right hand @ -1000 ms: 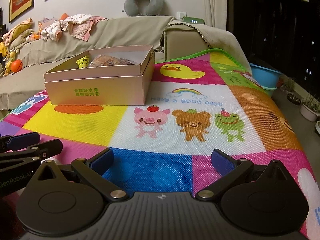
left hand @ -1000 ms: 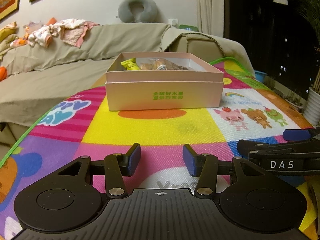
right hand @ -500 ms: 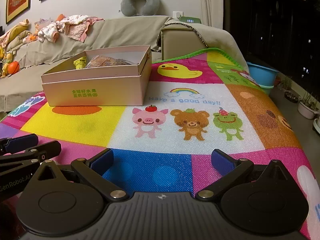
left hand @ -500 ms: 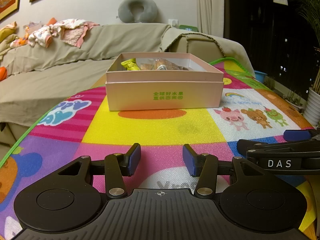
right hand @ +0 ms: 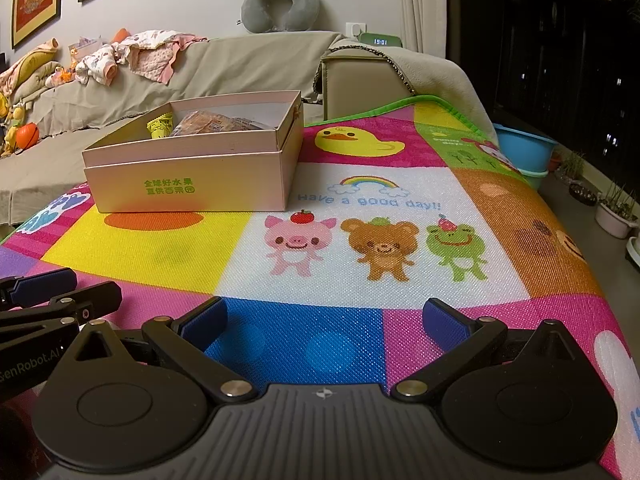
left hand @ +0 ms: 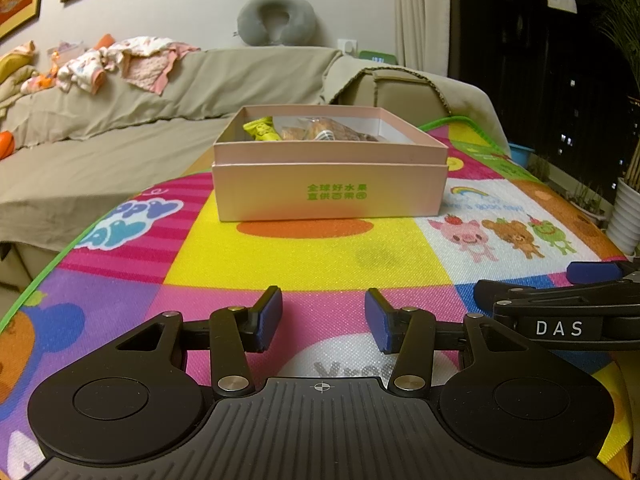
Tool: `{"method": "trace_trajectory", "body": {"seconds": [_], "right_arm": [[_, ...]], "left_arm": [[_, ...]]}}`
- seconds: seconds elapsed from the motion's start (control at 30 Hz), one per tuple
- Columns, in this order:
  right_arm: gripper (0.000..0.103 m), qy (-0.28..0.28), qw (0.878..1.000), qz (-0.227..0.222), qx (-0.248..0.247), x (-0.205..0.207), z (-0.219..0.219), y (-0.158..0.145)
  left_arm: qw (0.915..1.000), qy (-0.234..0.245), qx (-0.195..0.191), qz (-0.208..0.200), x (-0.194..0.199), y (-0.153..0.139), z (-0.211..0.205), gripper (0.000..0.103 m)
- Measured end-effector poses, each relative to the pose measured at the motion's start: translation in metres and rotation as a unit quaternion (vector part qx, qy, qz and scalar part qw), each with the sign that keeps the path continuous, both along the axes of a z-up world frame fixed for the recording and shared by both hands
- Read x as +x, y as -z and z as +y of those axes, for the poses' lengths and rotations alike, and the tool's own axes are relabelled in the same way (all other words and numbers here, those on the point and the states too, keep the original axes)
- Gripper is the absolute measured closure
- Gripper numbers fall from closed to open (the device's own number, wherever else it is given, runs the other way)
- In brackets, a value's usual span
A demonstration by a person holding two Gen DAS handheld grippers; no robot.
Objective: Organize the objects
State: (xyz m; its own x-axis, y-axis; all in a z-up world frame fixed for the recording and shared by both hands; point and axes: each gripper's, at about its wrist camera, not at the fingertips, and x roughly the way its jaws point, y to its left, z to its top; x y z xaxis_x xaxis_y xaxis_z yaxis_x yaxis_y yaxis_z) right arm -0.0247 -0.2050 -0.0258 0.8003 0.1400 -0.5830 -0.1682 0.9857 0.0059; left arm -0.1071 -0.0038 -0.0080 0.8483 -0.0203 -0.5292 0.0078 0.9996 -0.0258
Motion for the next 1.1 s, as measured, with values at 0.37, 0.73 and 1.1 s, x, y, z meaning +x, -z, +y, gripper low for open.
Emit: {"method": "trace_trajectory", "body": {"seconds": [0.37,0.73,1.1], "right_arm": [[0.0,0.0,1.0,0.0,0.001,0.0004,-0.0002,0.0003],[0.0,0.0,1.0,0.0,0.001,0.0006,-0.0002,0.0004],[0.0,0.0,1.0,0.0,0.001,0.0003,0.0001,0.0003]], "left_arm": [[1.0,0.0,-0.003,0.0,-0.0001,-0.0001,0.0009,0.052],[1.0,0.0,-0.006,-0.001,0.0003,0.0,0.0015,0.052],[1.0,-0.001,-0.006,-0.001,0.0008,-0.0002,0.0009,0.052]]}}
